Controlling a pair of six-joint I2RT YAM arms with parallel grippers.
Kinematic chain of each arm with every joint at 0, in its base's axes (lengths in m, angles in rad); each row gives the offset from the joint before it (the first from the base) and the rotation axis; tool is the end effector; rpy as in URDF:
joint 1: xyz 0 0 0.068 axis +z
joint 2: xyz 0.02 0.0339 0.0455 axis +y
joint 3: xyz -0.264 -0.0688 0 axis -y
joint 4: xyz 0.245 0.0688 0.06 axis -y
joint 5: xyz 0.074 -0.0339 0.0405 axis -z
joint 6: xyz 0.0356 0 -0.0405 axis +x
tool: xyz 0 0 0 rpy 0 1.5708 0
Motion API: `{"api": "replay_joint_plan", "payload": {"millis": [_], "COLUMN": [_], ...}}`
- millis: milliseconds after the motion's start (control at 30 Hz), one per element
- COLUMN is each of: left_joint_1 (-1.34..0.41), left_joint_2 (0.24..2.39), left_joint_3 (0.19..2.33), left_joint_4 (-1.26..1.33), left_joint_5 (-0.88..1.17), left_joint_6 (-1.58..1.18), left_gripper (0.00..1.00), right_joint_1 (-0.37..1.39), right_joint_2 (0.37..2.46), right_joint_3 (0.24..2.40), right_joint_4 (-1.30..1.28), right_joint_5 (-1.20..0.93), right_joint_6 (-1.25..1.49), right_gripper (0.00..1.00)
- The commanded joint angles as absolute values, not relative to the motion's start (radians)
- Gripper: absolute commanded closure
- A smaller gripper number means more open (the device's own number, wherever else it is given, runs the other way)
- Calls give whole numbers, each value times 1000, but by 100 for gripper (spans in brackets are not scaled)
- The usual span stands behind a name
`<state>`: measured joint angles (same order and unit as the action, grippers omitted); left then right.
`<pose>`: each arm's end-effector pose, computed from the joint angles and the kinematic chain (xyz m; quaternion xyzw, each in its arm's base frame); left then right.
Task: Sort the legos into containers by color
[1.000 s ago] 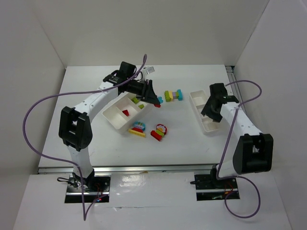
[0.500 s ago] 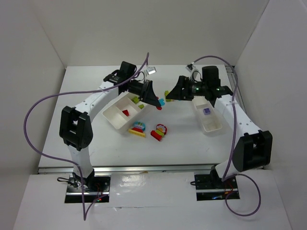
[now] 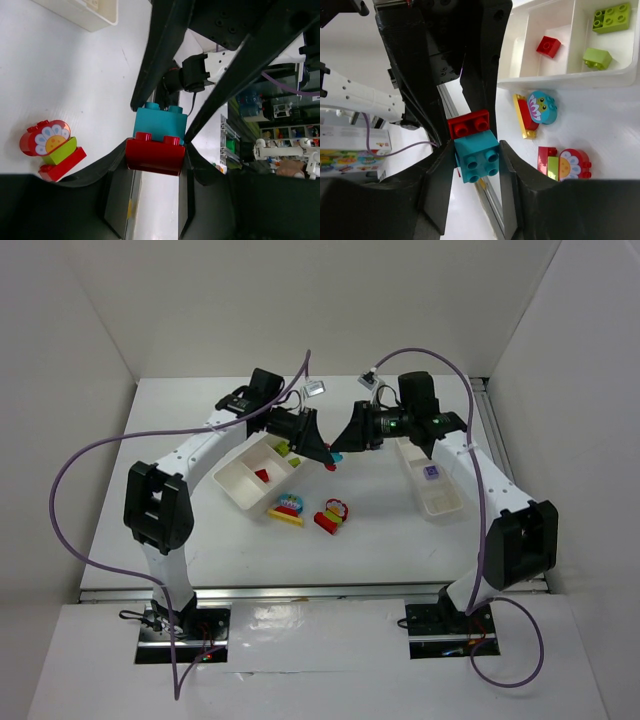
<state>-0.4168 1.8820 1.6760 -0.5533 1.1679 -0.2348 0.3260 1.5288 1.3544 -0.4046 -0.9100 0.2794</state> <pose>0.3678 -0.1987 0.3129 0.2864 0.7436 -0.5853 0.1498 0.3139 0.1358 0.3414 -0.2275 0.7850 0.4964 0.2928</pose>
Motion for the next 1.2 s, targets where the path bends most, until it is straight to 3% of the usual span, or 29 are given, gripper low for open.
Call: {"api": "replay_joint_plan", "payload": {"millis": [0, 67, 100, 200, 367, 733, 833, 967, 1167], "left_joint_1": [-423, -423, -414, -414, -405, -368, -359, -359, -359], "left_joint_2": [1870, 1870, 1870, 1870, 1870, 1841, 1841, 1853, 1806], "left_joint_3": [1713, 1704, 1704, 1704, 1704, 1631, 1640, 1678, 1694], "left_joint_4": [-514, -499, -483, -472, -463, -463, -497, -612, -696], "left_joint_5": [1198, 1198, 1198, 1198, 1163, 1118, 1023, 835, 599], "left_joint_6": [-219, -242, -242, -265, -274, -285, -304, -304, -295], "left_gripper": [100, 100, 100, 100, 100, 100, 100, 100, 100], "right_joint_1": [333, 333, 333, 333, 298, 276, 276, 267, 223], "right_joint_2": [1534, 1534, 1525, 1513, 1459, 1413, 1420, 1463, 1517], "right_joint_3": [1364, 1352, 1339, 1319, 1279, 1279, 1314, 1370, 1370], "right_joint_4": [-380, -359, -359, -347, -336, -414, -532, -635, -635], "right_joint_5": [-927, -954, -963, -924, -769, -468, -115, 171, 307], "right_joint_6": [267, 276, 290, 311, 362, 377, 417, 426, 426], "right_gripper": [58, 66, 75, 91, 100, 100, 100, 100, 100]}}
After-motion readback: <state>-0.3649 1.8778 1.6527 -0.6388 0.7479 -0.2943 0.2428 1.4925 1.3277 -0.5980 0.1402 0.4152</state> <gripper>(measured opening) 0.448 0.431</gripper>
